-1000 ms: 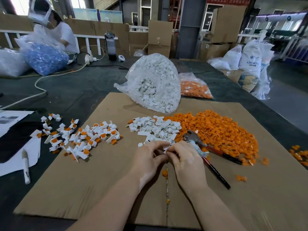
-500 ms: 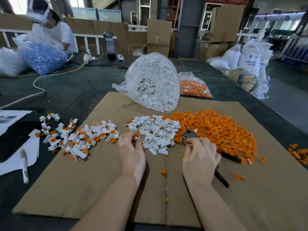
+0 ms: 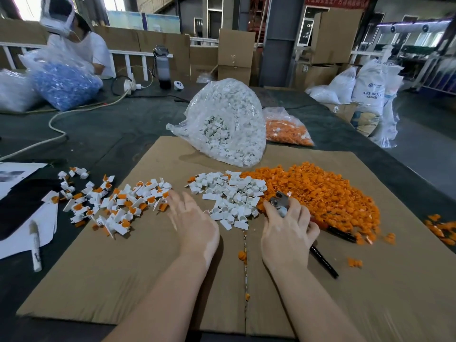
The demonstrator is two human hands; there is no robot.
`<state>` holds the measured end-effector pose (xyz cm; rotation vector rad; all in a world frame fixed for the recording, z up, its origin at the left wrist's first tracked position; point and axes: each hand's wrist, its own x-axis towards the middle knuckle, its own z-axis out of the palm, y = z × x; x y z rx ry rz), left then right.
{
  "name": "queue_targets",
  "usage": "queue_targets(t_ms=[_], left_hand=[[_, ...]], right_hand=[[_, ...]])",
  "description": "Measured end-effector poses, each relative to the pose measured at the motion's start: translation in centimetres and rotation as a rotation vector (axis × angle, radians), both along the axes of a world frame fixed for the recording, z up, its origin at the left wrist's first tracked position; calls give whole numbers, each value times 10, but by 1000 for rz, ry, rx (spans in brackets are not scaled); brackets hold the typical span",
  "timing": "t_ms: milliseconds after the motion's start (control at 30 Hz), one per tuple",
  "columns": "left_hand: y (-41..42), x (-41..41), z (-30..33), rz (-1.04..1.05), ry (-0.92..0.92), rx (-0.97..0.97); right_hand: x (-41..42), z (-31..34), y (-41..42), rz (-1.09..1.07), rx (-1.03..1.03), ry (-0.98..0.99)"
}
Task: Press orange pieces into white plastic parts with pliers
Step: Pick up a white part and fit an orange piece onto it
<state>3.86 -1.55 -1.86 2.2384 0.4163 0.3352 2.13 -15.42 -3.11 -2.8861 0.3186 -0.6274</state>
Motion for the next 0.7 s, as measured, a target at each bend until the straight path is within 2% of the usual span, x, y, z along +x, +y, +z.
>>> queue_targets(t_ms=[133, 200, 267, 367, 700], left_hand=[[3, -3, -5, 46, -109, 3], [4, -5, -6, 61, -115, 42], [2, -6, -6, -2, -120, 84], [0, -5, -6, -88, -108, 46], [-1, -7, -3, -156, -89, 37]], right_hand=[[4, -4, -2, 25, -18, 45], [3, -2, 1, 21, 19, -11], [1, -1, 2, 18, 49, -58], [3, -4, -1, 19, 43, -22], [1, -1, -3, 49, -12, 70]])
